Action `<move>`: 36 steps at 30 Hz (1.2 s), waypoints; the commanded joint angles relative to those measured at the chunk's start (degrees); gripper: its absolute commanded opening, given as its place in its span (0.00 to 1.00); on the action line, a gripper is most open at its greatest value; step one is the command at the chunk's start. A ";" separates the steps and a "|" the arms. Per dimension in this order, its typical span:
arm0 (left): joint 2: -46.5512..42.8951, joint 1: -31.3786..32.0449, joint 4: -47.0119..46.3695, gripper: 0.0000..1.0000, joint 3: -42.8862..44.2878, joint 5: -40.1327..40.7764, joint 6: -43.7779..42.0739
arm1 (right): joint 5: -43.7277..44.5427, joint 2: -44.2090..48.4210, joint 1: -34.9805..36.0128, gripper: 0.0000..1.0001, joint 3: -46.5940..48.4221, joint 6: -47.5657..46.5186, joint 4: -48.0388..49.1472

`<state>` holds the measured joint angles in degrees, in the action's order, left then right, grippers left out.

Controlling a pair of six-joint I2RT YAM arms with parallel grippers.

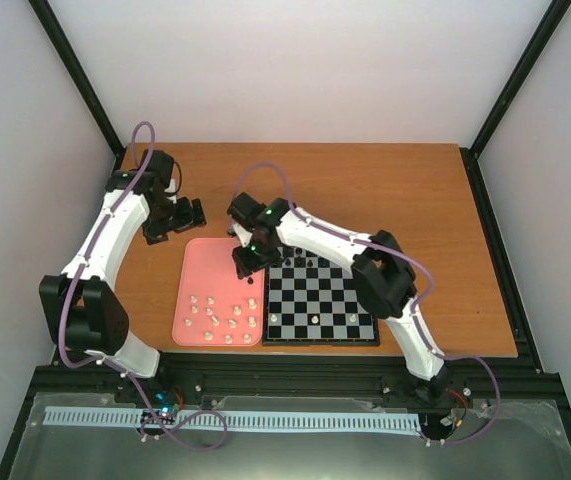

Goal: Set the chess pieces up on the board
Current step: Pick up the chess piece from the storage box.

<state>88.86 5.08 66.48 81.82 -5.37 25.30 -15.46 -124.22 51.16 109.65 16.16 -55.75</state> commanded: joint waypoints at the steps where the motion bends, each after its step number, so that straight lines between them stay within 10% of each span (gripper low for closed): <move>1: -2.35 -0.47 1.80 1.00 1.26 1.14 -1.04 | -1.64 -3.11 1.04 0.45 1.75 -0.01 -0.26; 36: -1.97 -0.50 0.89 1.00 -0.10 0.98 -1.23 | 0.51 -11.14 1.23 0.21 5.81 -1.60 -4.07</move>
<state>87.09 5.08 67.31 80.75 -4.51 25.21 -15.94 -134.26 52.14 113.95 14.81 -58.48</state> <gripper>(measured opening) 0.999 0.214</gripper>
